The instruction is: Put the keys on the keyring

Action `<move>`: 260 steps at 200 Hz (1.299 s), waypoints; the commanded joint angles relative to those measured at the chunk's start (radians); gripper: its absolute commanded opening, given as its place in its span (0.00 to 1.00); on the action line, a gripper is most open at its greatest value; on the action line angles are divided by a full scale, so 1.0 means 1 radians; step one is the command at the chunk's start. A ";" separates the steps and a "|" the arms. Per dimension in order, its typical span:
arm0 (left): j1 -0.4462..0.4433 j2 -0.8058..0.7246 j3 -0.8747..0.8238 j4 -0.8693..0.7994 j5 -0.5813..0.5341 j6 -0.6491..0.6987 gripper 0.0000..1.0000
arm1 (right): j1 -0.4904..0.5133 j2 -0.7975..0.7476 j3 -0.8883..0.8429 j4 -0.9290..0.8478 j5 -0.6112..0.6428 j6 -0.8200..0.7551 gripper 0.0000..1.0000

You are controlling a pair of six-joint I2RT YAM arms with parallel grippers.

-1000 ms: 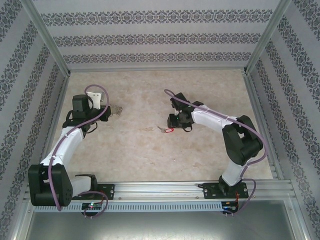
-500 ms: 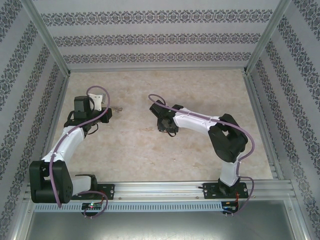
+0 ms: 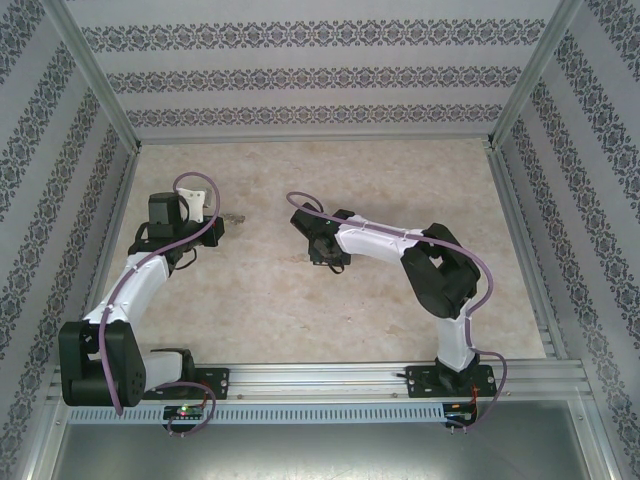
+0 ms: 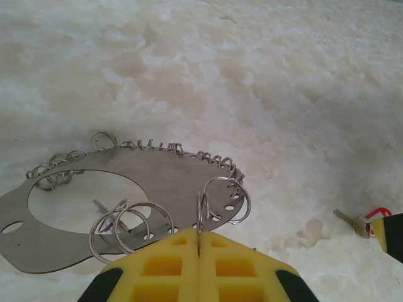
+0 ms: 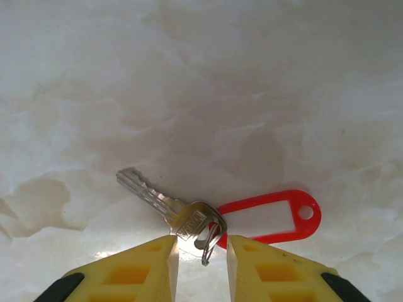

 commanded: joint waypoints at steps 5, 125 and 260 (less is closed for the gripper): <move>-0.010 -0.021 -0.006 0.017 0.017 0.012 0.00 | 0.009 0.019 0.012 -0.033 0.033 0.016 0.27; -0.011 -0.020 -0.011 0.023 0.014 0.012 0.00 | 0.015 0.035 -0.017 -0.040 0.030 0.019 0.23; -0.011 -0.018 -0.014 0.026 0.012 0.010 0.00 | 0.022 0.035 -0.029 -0.047 0.064 0.002 0.17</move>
